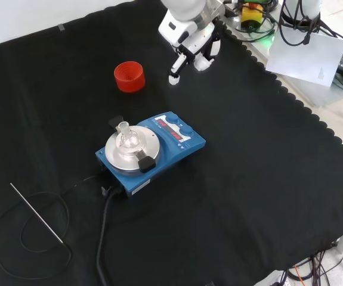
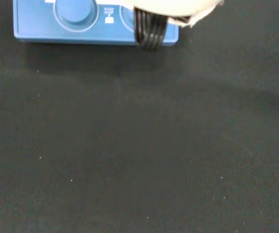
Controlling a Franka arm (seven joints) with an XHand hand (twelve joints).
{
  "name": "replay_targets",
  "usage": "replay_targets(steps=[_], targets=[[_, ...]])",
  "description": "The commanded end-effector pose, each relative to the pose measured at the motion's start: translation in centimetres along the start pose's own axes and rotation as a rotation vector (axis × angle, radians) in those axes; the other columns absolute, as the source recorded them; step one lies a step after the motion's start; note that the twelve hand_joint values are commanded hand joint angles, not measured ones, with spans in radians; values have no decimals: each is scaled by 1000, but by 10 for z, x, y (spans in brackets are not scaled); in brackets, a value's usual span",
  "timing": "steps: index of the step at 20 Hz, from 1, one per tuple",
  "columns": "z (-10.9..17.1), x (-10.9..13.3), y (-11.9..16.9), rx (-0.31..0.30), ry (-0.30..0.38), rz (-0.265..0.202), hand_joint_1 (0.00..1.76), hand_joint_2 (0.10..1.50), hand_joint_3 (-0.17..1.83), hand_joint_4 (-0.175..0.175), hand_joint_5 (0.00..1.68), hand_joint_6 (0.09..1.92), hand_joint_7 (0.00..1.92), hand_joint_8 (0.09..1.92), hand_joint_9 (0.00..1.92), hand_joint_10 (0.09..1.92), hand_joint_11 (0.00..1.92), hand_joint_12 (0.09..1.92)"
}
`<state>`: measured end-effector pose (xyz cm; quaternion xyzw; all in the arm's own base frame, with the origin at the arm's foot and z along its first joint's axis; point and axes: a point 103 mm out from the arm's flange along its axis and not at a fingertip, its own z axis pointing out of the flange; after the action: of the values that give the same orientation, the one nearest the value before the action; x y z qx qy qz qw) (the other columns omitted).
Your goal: Turn on the heater.
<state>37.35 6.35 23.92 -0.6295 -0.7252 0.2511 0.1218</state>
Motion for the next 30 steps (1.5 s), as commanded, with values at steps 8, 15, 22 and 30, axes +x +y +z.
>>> replay_targets(steps=[8,15,22,30], targets=[[14,30,11,114,-38,-83,1404,699,1000,-21,224,300,1536,1625,1631,1478,1396,1290],[27,48,18,155,-61,-107,1405,695,1007,-14,198,204,1538,1621,1632,1472,1381,1280],[35,60,23,195,-85,-125,1406,689,1018,-11,226,104,1542,1614,1634,1466,1374,1276],[42,58,34,274,-106,-105,1406,685,1027,-10,232,87,1545,1612,1638,1460,1372,1279]])
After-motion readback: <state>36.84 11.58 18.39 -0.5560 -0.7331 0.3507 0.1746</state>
